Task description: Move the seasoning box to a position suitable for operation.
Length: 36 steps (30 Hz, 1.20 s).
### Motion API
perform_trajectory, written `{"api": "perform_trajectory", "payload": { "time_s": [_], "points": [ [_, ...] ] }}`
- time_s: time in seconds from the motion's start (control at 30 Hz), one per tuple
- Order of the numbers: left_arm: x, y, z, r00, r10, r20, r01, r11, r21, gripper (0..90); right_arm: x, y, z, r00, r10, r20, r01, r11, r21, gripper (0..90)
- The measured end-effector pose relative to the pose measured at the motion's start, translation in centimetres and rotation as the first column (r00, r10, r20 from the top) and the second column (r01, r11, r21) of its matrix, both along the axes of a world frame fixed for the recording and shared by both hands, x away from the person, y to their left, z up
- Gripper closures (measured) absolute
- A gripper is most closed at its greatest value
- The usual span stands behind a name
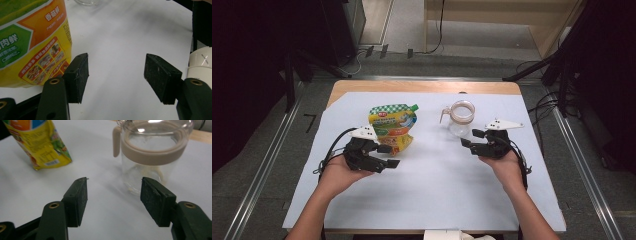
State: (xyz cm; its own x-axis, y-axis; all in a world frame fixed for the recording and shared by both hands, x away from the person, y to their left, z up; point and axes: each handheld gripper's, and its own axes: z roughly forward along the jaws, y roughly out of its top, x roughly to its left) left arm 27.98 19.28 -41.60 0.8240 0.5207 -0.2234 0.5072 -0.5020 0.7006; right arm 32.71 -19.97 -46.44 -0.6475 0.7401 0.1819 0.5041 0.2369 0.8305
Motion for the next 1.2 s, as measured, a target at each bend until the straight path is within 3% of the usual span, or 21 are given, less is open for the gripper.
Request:
{"api": "perform_trajectory", "payload": {
  "time_s": [0.07,0.2,0.43,0.6,0.73,0.83,0.97,1.03,1.2],
  "points": [
    [0.0,-0.2,-0.1,0.9999,0.012,0.006,-0.012,0.9999,0.002,37.8,0.9,-0.1,-0.1,0.9997,-0.019,0.016,0.019,1.0,-0.025,37.6],
    [0.1,-0.3,-0.2,0.9999,0.006,-0.014,-0.007,0.9998,-0.019,38.0,1.9,-0.2,-0.4,0.9987,-0.042,0.029,0.042,0.999,-0.02,33.5],
    [0.0,-1.0,-0.5,0.9998,-0.013,-0.016,0.013,0.9999,0.006,37.4,4.6,0.5,-1.7,0.9956,-0.088,0.033,0.088,0.996,-0.004,15.6],
    [0.0,-1.1,-0.4,1.0,-0.001,-0.005,0.0,0.9999,-0.011,37.9,5.8,1.6,-2.7,0.9905,-0.124,0.061,0.125,0.992,-0.016,13.7],
    [0.0,-1.2,-0.3,1.0,0.001,-0.006,-0.001,0.9998,-0.02,37.9,6.4,2.0,-3.2,0.9883,-0.141,0.058,0.143,0.989,-0.026,13.7],
    [-0.1,-1.5,-0.4,1.0,-0.008,-0.006,0.008,1.0,-0.002,37.9,6.9,2.3,-3.7,0.9858,-0.148,0.078,0.148,0.989,0.011,11.6],
    [-0.1,-1.9,-0.6,0.9993,-0.034,-0.019,0.033,0.9991,-0.026,37.6,7.2,2.8,-4.0,0.9809,-0.168,0.097,0.167,0.986,0.024,10.5],
    [-0.1,-2.1,-0.7,0.9991,-0.036,-0.021,0.036,0.9992,-0.017,37.5,7.2,2.9,-4.1,0.9788,-0.17,0.115,0.169,0.985,0.019,10.2],
    [-0.1,-2.5,-0.7,0.9985,-0.046,-0.029,0.046,0.9986,-0.026,37.3,7.7,3.5,-4.2,0.9767,-0.191,0.098,0.19,0.982,0.02,9.4]
  ]
}}
